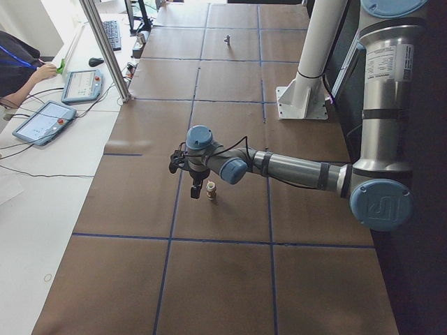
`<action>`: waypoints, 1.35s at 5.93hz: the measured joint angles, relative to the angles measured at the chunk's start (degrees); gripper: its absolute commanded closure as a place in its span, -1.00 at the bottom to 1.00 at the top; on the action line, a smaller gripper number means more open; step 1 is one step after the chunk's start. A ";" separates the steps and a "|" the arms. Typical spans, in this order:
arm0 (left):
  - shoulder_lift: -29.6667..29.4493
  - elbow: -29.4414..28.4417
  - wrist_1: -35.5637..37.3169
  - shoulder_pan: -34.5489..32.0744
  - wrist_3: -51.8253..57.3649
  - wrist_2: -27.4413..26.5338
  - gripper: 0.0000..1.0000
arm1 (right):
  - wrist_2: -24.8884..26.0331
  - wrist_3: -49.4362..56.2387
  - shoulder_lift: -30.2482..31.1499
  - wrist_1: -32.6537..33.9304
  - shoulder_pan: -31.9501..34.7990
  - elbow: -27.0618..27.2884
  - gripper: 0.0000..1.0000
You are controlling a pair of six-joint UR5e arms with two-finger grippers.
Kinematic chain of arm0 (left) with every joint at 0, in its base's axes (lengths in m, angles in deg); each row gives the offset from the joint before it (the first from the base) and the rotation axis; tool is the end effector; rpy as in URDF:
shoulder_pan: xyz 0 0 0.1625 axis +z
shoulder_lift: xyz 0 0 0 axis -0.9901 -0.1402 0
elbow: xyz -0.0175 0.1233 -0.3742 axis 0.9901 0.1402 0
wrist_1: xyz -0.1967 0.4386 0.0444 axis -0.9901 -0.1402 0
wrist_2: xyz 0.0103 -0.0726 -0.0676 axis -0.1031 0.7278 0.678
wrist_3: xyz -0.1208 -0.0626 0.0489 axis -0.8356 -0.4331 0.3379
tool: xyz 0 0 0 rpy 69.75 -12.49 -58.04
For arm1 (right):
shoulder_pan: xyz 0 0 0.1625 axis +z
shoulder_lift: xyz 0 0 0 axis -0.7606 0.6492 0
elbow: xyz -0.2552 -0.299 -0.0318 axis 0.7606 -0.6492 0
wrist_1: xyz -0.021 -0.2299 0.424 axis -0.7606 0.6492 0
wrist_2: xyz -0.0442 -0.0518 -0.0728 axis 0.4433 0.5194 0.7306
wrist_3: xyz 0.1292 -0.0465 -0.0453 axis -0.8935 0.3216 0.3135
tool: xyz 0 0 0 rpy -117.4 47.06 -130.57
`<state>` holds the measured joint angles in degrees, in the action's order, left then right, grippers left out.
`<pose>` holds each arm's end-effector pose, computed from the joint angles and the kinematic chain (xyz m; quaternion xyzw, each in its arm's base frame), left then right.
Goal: Assemble PPR valve and pipe with both arms
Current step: 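Lower the left gripper onto the white pipe fitting and grasp it, then lift the white pipe fitting with the left gripper toward the table center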
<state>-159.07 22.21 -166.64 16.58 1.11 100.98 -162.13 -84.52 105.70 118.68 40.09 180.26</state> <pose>0.2051 -0.5516 0.5486 0.0777 0.3955 0.0478 0.9139 0.0281 -0.4879 0.5783 0.0391 -0.3796 -0.0556 0.9226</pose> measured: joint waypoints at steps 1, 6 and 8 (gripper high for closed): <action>-0.12 0.02 -0.38 2.25 -2.07 -1.12 -1.00 | -0.01 -0.17 0.00 -0.03 -0.07 0.01 -1.00; 0.29 0.08 -0.26 5.12 -3.02 -1.66 0.89 | -0.02 -0.16 0.43 -0.09 -0.14 0.00 -1.00; 0.20 0.15 -0.04 6.03 -3.00 -1.72 1.00 | -0.09 -0.13 0.44 -0.09 -0.14 0.06 -1.00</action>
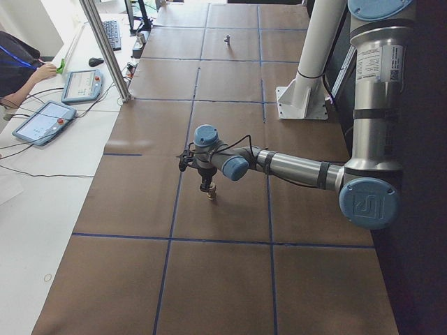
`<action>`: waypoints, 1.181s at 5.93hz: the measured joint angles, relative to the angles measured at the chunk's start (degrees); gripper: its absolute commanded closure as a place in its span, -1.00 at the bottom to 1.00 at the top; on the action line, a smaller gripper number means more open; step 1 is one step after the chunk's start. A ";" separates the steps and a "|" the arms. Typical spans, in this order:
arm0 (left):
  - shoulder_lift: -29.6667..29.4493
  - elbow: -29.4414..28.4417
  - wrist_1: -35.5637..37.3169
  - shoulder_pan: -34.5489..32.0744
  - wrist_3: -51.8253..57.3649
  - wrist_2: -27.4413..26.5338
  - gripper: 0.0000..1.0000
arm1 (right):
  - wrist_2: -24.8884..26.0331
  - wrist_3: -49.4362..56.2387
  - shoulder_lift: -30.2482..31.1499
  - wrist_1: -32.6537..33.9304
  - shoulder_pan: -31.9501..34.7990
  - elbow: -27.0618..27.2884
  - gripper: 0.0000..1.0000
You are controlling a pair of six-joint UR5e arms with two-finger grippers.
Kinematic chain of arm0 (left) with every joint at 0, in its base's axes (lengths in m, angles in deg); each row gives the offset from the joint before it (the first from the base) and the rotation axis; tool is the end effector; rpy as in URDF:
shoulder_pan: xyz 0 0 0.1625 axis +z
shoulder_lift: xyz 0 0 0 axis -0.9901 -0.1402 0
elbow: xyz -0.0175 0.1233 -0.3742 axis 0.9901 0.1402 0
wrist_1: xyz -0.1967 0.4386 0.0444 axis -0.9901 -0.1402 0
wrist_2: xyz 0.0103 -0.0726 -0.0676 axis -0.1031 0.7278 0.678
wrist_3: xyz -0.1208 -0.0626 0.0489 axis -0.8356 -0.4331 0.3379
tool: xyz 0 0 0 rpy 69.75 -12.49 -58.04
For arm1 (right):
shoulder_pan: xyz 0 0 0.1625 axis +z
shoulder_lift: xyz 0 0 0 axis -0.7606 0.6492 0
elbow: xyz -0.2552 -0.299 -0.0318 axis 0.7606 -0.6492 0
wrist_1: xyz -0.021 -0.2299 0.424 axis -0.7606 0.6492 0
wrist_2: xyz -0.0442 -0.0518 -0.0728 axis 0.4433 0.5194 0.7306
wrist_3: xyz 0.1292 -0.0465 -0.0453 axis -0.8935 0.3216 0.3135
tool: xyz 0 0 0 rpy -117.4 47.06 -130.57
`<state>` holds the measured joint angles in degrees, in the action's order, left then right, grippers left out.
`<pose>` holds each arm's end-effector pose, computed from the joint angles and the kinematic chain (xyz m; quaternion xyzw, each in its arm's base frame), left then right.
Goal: Assemble PPR valve and pipe with both arms
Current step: 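Lift the white pipe fitting with the left gripper toward the table center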
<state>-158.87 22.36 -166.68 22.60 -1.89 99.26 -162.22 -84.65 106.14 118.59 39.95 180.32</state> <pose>0.2589 -0.5288 0.5513 0.0546 0.3894 0.0680 0.9169 0.0267 -0.4849 0.5812 0.0359 -0.3806 -0.0547 0.9224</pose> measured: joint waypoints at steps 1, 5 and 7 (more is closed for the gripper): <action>-0.05 0.13 0.07 0.35 0.00 0.02 1.00 | -0.02 0.04 0.00 0.00 0.00 0.02 -1.00; -3.47 11.09 16.26 0.62 -0.50 0.29 1.00 | -0.11 -0.02 0.04 0.00 0.00 0.03 -1.00; -14.64 14.06 27.33 5.13 -8.93 0.16 1.00 | -0.11 -0.03 0.05 0.00 0.00 0.03 -1.00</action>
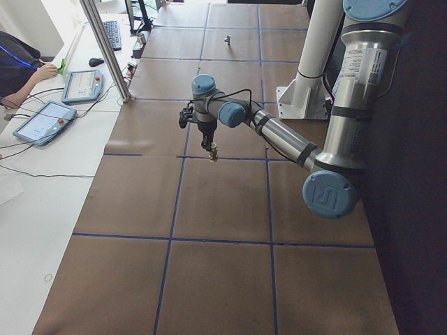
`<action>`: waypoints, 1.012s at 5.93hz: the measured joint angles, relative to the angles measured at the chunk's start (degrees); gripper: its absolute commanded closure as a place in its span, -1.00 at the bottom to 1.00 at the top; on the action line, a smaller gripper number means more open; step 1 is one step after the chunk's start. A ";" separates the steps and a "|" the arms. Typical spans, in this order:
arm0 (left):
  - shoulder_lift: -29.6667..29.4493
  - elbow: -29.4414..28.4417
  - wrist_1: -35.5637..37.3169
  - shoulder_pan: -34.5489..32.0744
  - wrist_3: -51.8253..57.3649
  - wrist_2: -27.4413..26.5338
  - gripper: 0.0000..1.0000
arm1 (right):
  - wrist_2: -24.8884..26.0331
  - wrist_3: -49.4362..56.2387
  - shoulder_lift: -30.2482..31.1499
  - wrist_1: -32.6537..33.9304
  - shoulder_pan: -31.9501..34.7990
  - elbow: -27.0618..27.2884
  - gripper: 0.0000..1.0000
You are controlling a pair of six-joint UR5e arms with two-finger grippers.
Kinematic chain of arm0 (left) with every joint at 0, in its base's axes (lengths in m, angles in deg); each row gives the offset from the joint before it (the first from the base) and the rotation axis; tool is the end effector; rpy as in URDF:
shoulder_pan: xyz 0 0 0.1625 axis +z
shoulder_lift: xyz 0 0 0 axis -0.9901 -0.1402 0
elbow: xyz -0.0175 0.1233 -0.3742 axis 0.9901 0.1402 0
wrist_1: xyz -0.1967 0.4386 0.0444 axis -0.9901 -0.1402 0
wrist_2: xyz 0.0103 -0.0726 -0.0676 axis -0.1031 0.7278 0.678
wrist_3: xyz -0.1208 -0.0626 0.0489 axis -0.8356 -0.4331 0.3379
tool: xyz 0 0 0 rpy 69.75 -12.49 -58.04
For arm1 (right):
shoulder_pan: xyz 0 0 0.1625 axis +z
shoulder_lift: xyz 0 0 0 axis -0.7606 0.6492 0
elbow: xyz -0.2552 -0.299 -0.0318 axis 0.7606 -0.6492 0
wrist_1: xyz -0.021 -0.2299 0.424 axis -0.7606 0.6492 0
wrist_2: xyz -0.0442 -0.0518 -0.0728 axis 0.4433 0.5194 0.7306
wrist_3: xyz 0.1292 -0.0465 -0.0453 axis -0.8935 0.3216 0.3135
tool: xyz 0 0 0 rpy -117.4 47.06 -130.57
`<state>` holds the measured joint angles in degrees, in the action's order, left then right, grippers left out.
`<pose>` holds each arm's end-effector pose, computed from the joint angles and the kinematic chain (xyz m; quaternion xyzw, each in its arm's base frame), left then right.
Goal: Assemble PPR valve and pipe with both arms
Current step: 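Lift the white pipe fitting with the left gripper toward the table center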
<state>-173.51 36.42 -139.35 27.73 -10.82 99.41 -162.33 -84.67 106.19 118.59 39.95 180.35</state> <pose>0.3162 -0.5184 0.3249 0.0148 0.4000 0.0417 0.9154 0.0265 -0.4846 0.5811 0.0357 -0.3815 -0.0545 0.9221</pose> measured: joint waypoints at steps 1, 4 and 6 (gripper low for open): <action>-6.18 -0.50 2.26 4.85 -7.55 -0.19 1.00 | 0.00 0.00 -0.02 0.00 0.00 -0.02 -1.00; -28.70 -11.75 5.35 19.58 -28.20 -10.25 1.00 | -0.03 -0.01 -0.05 -0.08 -0.40 -0.09 -1.00; -38.44 -21.14 5.10 23.57 -33.03 -13.14 0.99 | -1.55 -0.04 -0.01 -0.11 -1.02 -0.09 -1.00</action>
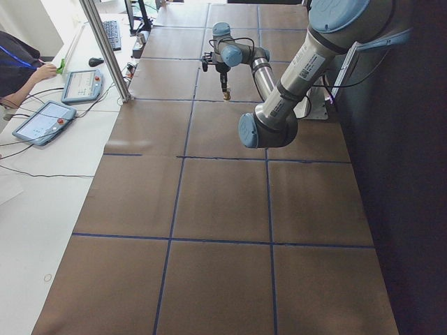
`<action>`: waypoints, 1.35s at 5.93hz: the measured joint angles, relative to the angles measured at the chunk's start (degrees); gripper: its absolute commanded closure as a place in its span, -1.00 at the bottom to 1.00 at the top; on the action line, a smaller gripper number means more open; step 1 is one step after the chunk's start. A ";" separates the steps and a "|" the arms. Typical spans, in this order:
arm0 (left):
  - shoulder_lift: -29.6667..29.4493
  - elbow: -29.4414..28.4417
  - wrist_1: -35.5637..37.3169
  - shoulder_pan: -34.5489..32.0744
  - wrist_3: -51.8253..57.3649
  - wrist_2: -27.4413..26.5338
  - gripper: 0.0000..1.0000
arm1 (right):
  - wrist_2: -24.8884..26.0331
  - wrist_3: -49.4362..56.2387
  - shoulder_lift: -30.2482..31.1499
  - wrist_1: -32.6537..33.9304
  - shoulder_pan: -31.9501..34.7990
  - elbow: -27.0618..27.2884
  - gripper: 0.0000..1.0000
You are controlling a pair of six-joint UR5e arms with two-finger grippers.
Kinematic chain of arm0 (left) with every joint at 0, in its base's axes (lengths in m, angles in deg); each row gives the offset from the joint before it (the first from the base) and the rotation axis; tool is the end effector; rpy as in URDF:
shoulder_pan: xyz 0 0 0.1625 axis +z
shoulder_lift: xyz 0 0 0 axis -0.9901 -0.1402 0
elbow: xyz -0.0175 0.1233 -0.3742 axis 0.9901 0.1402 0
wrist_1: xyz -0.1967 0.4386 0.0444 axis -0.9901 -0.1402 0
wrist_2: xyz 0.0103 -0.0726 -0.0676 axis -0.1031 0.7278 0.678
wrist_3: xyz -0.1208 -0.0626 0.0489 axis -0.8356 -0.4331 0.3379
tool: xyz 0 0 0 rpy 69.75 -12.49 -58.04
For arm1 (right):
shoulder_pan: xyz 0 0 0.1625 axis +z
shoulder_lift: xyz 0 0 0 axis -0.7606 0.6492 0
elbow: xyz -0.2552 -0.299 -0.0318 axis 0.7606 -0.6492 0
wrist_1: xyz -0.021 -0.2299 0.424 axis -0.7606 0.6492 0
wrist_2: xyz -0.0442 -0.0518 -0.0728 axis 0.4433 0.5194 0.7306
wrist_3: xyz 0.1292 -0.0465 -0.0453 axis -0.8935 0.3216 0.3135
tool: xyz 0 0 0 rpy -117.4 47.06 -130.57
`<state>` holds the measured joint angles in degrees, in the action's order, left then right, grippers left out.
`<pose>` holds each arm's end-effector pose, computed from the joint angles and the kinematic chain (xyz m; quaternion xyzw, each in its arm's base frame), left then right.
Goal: Assemble PPR valve and pipe with both arms
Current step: 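Lift the white pipe fitting with the left gripper toward the table center, then lower the white pipe fitting upright onto the table center, open left gripper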
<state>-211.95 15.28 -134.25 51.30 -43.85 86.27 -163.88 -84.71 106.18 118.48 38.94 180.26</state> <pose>0.6056 -0.4463 0.0705 -0.0304 0.4129 -0.0430 0.9092 0.0153 -0.4850 0.5789 0.0327 -0.3942 -0.0623 0.9163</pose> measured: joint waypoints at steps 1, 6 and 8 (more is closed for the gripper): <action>-2.52 -3.08 -0.31 0.99 -1.03 -0.41 0.99 | -0.46 -0.03 -0.01 -0.07 -0.18 0.00 -1.00; -3.45 -7.18 -4.63 1.71 -1.16 -5.35 0.98 | -0.65 -0.05 -0.03 -0.15 -0.30 0.00 -1.00; -3.40 -7.57 -4.71 1.53 -1.03 -5.76 0.93 | -0.65 -0.05 -0.03 -0.15 -0.30 0.00 -1.00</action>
<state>-215.35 7.70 -138.96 52.84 -44.88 80.51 -164.53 -84.76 106.14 118.33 38.63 180.26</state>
